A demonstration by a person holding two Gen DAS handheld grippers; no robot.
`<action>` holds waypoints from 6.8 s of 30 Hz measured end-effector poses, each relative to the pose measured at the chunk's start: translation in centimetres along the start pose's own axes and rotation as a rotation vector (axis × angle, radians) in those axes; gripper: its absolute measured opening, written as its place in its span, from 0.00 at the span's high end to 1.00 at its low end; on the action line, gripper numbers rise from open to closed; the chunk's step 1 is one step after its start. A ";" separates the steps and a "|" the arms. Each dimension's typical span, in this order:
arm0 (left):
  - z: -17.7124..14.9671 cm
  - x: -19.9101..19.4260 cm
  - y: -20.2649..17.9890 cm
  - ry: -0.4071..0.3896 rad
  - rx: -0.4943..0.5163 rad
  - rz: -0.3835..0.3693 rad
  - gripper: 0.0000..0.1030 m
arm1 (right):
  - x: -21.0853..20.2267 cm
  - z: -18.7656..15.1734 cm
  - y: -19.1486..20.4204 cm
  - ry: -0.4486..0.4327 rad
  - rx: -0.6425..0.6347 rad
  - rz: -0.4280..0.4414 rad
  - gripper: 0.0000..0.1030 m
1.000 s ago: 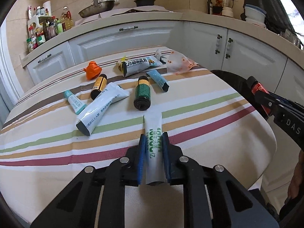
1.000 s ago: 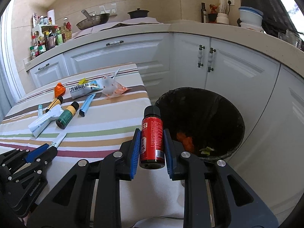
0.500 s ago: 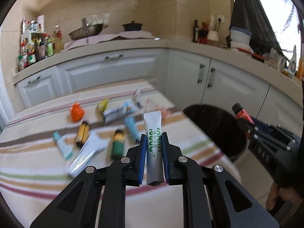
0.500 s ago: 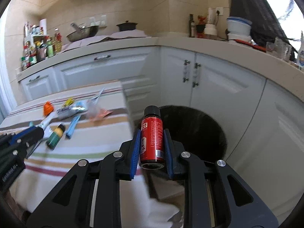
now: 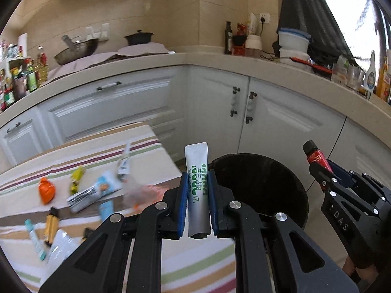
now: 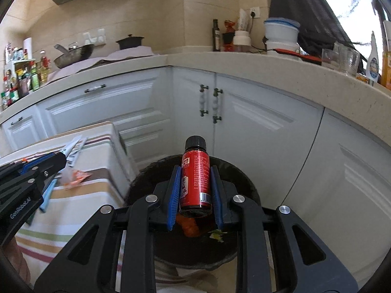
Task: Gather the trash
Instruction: 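Carry both items over the black bin and open both tools to drop them, then grasp the clear plastic bag with orange print with the right tool, then grasp the white tube with blue print with the left tool while the right holds the bag, then carry both items over the black bin and open both tools to drop them, then move both open tools back over the table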
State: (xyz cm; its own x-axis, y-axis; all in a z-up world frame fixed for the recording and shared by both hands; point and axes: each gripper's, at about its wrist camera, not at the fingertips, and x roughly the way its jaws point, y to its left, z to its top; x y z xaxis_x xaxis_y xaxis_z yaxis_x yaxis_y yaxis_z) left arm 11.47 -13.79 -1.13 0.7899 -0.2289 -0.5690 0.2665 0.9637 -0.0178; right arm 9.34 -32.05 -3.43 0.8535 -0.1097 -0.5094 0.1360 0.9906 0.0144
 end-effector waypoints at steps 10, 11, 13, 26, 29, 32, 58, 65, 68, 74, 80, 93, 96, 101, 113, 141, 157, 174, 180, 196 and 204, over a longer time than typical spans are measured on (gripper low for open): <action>0.3 5.4 -2.3 0.095 0.045 -0.006 0.84 | 4.5 -0.5 -2.2 0.056 0.033 -0.027 0.77; 0.3 5.8 -2.5 0.100 0.051 -0.001 0.84 | 5.0 -0.6 -2.4 0.061 0.038 -0.028 0.77; 0.3 6.6 -2.8 0.111 0.059 0.003 0.84 | 5.9 -0.7 -2.7 0.068 0.044 -0.031 0.77; 0.8 8.8 -3.5 0.153 0.045 -0.022 0.56 | 8.6 -1.0 -3.8 0.086 0.075 -0.048 0.64; 0.8 8.7 -3.3 0.154 0.037 -0.017 0.56 | 8.6 -0.9 -3.8 0.085 0.074 -0.050 0.64; 0.9 8.1 -3.0 0.140 0.027 -0.012 0.56 | 8.4 -0.8 -3.8 0.081 0.075 -0.050 0.64; -3.4 -4.5 12.0 0.066 -0.146 0.254 0.50 | 1.7 -0.2 10.3 0.060 -0.065 0.183 0.63; -5.6 -6.8 17.4 0.071 -0.219 0.364 0.48 | 1.8 -0.2 15.3 0.074 -0.134 0.245 0.63; -6.5 -7.5 19.7 0.078 -0.259 0.406 0.48 | 2.4 0.0 17.1 0.088 -0.158 0.264 0.63; -7.9 -7.8 23.1 0.096 -0.314 0.463 0.48 | 4.1 0.2 19.7 0.120 -0.201 0.274 0.62; -8.7 -7.4 25.0 0.118 -0.346 0.484 0.48 | 5.8 0.4 21.1 0.171 -0.230 0.262 0.61; -9.2 -6.6 25.2 0.137 -0.361 0.441 0.44 | 8.1 -0.5 21.8 0.314 -0.264 0.286 0.87; -9.1 -6.7 24.9 0.135 -0.357 0.436 0.44 | 7.8 -0.6 21.6 0.309 -0.274 0.288 0.92; -8.9 -6.9 24.2 0.131 -0.348 0.421 0.44 | 6.8 -0.5 21.1 0.283 -0.264 0.291 0.93; -9.0 -6.8 19.0 0.134 -0.265 0.308 0.44 | 3.4 -0.4 17.4 0.214 -0.218 0.265 0.93; -10.1 -8.2 13.7 0.092 -0.176 0.213 0.84 | -1.4 -2.1 12.5 0.149 -0.146 0.225 0.93; -3.4 -5.8 7.1 -0.042 -0.104 0.095 0.84 | -0.9 0.3 5.9 0.046 -0.057 0.067 0.93; -0.1 2.0 -1.8 0.003 0.049 0.008 0.84 | 3.5 0.6 -1.3 0.049 0.042 -0.030 0.93; 0.4 4.4 -3.5 0.027 0.076 0.000 0.84 | 5.6 0.5 -3.0 0.067 0.060 -0.047 0.93; 1.0 7.0 -4.0 0.067 0.055 -0.008 0.61 | 7.9 0.1 -3.9 0.091 0.089 -0.059 0.76; 0.9 4.9 -1.9 0.054 0.023 0.012 0.60 | 6.3 0.7 -2.7 0.068 0.078 -0.054 0.76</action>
State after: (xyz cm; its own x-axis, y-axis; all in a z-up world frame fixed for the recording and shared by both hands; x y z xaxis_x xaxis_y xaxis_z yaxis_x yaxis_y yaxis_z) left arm 15.32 -16.91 -3.12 0.7623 -0.2096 -0.6123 0.2705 0.9627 0.0073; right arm 14.73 -35.44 -6.10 0.8081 -0.1542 -0.5685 0.2214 0.9739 0.0506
